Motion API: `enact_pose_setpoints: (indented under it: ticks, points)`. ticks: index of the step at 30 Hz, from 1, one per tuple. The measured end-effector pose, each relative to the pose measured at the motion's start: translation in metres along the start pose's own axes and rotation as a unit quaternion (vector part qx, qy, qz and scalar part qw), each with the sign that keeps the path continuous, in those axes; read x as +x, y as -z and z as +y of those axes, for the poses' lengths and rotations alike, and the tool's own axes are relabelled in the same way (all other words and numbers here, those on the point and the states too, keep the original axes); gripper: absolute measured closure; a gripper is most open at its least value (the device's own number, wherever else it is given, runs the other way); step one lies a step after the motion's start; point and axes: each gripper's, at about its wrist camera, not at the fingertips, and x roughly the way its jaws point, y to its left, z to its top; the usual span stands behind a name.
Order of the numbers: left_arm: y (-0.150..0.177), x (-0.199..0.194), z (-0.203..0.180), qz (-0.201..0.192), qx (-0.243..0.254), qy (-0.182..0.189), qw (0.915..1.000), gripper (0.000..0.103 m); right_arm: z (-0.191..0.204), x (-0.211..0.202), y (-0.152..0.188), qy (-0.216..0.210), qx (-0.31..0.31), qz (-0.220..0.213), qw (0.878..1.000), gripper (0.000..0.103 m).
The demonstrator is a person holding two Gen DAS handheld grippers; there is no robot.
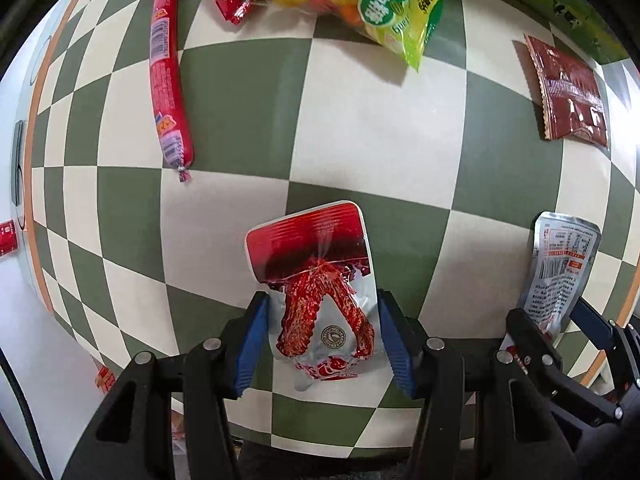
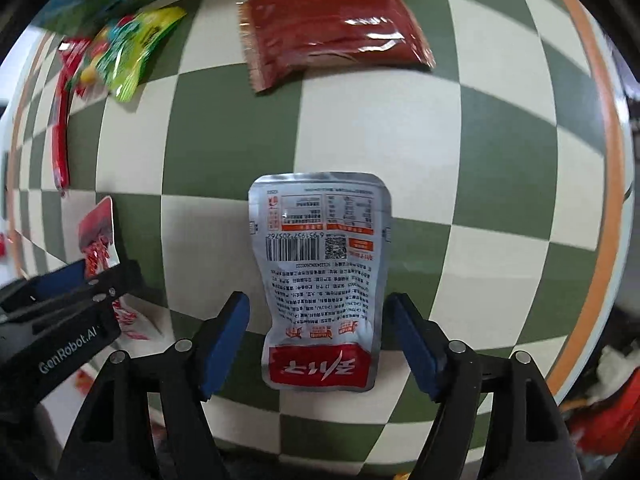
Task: Organize snacks
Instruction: 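Lift both held packets off the table, then lower both packets into the box and open both tools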
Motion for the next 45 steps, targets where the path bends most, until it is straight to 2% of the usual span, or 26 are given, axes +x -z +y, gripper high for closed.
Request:
enact_pose_setpoints:
  ticks: [2,3,6,7,11,16,21,24,25,28,32,33,36,40,45]
  points:
    - [0.003,0.0,0.002,-0.002,0.001,0.0,1.0,0.051,0.006,0.0,0.006,0.022,-0.009,-0.013,1.0,0.038]
    - [-0.008,0.007,-0.013,-0.002,0.0,0.001,1.0,0.051,0.006,-0.002,0.008,0.03,-0.013,-0.019,0.999,0.047]
    - [-0.008,0.011,-0.014,-0.005,0.004,0.001,1.0,0.051,0.004,-0.007,0.016,0.026,-0.022,-0.037,0.999,0.054]
    - [-0.006,0.012,-0.014,-0.007,0.004,0.002,1.0,0.051,0.002,-0.008,0.018,0.022,-0.024,-0.039,0.999,0.06]
    - [-0.002,0.007,-0.019,-0.011,0.011,0.005,0.9999,0.051,0.007,-0.01,0.024,0.01,-0.027,-0.051,0.998,0.063]
    - [0.0,-0.004,-0.023,-0.021,0.02,0.013,0.9995,0.051,-0.011,-0.024,0.03,-0.033,-0.013,-0.06,0.998,0.067]
    - [0.0,-0.035,-0.02,-0.046,0.027,0.033,0.9981,0.051,-0.02,-0.047,0.032,-0.062,-0.007,-0.075,0.995,0.067]
    - [0.0,-0.062,-0.016,-0.068,0.032,0.049,0.996,0.051,-0.028,-0.074,0.035,-0.079,-0.013,-0.098,0.992,0.067]
    - [-0.001,-0.073,-0.013,-0.076,0.034,0.053,0.9951,0.051,-0.047,-0.089,0.047,-0.086,-0.014,-0.107,0.99,0.067]
    - [-0.008,-0.112,-0.007,-0.108,0.041,0.071,0.9908,0.051,-0.046,-0.138,0.045,-0.1,-0.019,-0.13,0.986,0.067]
    - [-0.04,-0.177,-0.007,-0.143,0.048,0.097,0.9837,0.051,-0.035,-0.186,0.022,-0.121,-0.021,-0.169,0.978,0.067]
    - [-0.047,-0.187,-0.009,-0.148,0.05,0.104,0.9822,0.051,-0.02,-0.189,0.008,-0.125,-0.022,-0.177,0.976,0.067]
    - [-0.08,-0.219,-0.015,-0.154,0.055,0.134,0.9774,0.051,-0.016,-0.222,-0.02,-0.143,-0.018,-0.203,0.969,0.067]
    - [-0.131,-0.238,-0.015,-0.149,0.05,0.161,0.9744,0.051,-0.014,-0.254,-0.061,-0.146,-0.011,-0.233,0.961,0.067]
    - [-0.192,-0.243,-0.019,-0.108,0.038,0.206,0.9719,0.051,-0.016,-0.265,-0.116,-0.122,0.001,-0.252,0.96,0.067]
